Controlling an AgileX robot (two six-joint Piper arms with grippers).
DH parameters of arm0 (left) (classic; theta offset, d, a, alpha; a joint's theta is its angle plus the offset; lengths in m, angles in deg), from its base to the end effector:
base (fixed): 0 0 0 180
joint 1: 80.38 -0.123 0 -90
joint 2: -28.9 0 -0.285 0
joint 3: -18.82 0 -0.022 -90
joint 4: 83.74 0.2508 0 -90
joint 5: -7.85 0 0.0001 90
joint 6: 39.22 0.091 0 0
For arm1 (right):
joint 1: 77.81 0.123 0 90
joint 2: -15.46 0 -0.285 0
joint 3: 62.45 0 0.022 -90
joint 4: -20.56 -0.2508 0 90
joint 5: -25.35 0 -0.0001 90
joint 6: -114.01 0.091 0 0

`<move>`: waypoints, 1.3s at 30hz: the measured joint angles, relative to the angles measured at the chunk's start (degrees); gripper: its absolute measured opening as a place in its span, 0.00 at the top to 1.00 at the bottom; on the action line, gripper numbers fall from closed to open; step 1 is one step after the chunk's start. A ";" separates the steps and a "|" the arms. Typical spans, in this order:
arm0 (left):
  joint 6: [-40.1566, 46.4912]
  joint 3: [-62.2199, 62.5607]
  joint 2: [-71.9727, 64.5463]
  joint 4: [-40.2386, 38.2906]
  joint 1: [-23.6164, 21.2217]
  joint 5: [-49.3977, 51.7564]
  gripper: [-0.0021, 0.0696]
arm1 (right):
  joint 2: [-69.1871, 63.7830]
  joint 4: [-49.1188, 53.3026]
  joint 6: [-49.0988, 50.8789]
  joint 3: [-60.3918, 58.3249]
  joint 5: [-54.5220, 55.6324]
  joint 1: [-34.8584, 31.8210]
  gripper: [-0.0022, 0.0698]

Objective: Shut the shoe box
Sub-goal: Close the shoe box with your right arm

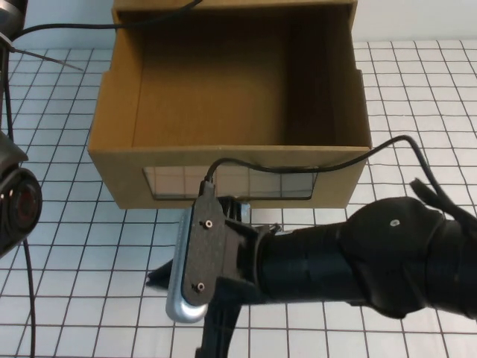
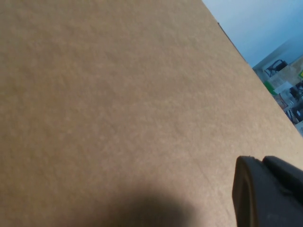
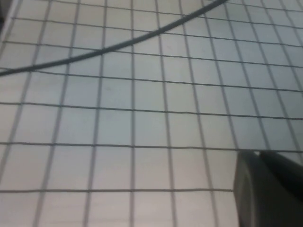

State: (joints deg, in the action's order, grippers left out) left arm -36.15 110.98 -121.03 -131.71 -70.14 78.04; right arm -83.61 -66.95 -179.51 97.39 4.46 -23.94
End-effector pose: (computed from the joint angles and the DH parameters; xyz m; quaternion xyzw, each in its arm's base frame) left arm 0.4843 -0.1521 0.3861 0.1388 0.8104 -0.4284 0.3748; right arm 0.1789 0.3002 0.2584 -0.6174 0.5947 0.2698 0.4386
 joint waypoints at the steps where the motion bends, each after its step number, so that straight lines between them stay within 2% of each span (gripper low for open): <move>1: 0.00 0.00 0.00 0.30 -0.01 0.00 0.98 | -0.36 -2.18 -3.78 0.00 1.91 0.00 0.99; 5: -0.28 0.11 0.00 1.06 0.25 -0.02 0.98 | -2.79 -9.16 -17.50 1.25 7.50 -0.78 0.99; 10: -0.84 0.11 0.00 1.10 0.25 -0.13 0.98 | -7.27 -10.52 -26.09 5.62 2.98 -5.55 0.99; 17: -1.81 0.20 0.00 1.45 0.29 -0.47 0.98 | -13.97 -10.52 -26.13 16.10 -2.07 -12.44 0.99; 30: -1.81 0.20 0.00 1.71 0.29 -0.60 0.98 | -28.73 -10.52 -25.13 37.89 -3.29 -18.23 0.99; 39: -1.81 0.20 0.00 1.95 0.29 -0.72 0.98 | -31.18 -10.52 -22.98 41.21 -3.97 -18.86 0.99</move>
State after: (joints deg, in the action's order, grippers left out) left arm -37.96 111.17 -121.03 -129.76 -69.86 77.32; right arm -114.79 -77.48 -202.50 138.60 0.48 -42.79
